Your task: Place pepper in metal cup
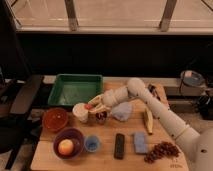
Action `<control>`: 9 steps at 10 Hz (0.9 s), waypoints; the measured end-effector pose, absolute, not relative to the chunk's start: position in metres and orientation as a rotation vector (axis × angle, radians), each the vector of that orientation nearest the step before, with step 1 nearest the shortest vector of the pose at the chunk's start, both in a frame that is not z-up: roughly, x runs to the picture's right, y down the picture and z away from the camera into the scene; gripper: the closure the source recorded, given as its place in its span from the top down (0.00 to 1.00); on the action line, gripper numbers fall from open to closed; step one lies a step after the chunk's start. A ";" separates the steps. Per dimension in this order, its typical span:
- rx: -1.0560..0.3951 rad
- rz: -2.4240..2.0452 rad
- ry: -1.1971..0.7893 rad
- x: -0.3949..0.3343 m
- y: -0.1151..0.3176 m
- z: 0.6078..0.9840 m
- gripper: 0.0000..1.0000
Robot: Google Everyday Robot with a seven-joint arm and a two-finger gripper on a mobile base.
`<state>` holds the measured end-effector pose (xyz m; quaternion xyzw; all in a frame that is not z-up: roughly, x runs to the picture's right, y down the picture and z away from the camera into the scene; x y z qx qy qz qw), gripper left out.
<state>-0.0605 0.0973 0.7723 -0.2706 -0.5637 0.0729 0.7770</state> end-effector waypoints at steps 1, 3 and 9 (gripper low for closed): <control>-0.583 0.187 -1.215 -0.052 0.098 0.778 0.38; -0.606 0.236 -1.210 -0.042 0.103 0.793 0.59; -0.643 0.302 -1.198 -0.030 0.114 0.808 0.66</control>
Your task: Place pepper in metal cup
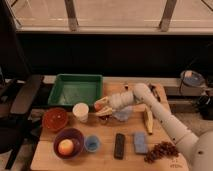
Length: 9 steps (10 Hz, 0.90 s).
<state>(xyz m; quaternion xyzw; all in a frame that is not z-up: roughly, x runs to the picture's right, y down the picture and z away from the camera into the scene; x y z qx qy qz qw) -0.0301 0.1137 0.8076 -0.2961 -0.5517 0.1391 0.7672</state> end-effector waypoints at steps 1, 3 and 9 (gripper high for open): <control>-0.644 0.306 -1.198 -0.029 0.115 0.807 0.66; -0.632 0.312 -1.198 -0.024 0.113 0.804 0.66; -0.527 0.285 -1.108 0.012 0.087 0.788 0.66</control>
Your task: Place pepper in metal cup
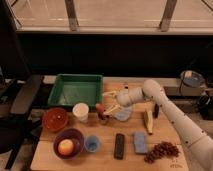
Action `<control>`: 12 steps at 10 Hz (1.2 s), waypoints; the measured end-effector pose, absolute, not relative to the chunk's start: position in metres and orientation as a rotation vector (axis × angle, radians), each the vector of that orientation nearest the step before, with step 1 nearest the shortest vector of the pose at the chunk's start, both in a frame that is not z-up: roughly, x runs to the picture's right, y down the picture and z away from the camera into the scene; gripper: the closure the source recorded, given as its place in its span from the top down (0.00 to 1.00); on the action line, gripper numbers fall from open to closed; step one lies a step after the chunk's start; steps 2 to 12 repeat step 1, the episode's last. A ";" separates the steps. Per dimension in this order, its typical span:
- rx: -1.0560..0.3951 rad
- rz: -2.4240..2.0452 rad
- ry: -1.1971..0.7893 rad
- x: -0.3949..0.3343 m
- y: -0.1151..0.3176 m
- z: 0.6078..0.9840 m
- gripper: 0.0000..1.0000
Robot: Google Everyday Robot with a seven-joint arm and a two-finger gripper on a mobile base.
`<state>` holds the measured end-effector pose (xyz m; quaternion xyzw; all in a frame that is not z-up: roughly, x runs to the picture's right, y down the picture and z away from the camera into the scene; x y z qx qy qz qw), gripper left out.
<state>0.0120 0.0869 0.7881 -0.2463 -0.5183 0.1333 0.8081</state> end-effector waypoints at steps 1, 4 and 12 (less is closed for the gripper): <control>-0.527 0.284 -1.110 0.011 0.086 0.788 0.66; -0.527 0.284 -1.110 0.011 0.086 0.788 0.66; -0.527 0.284 -1.110 0.011 0.086 0.788 0.66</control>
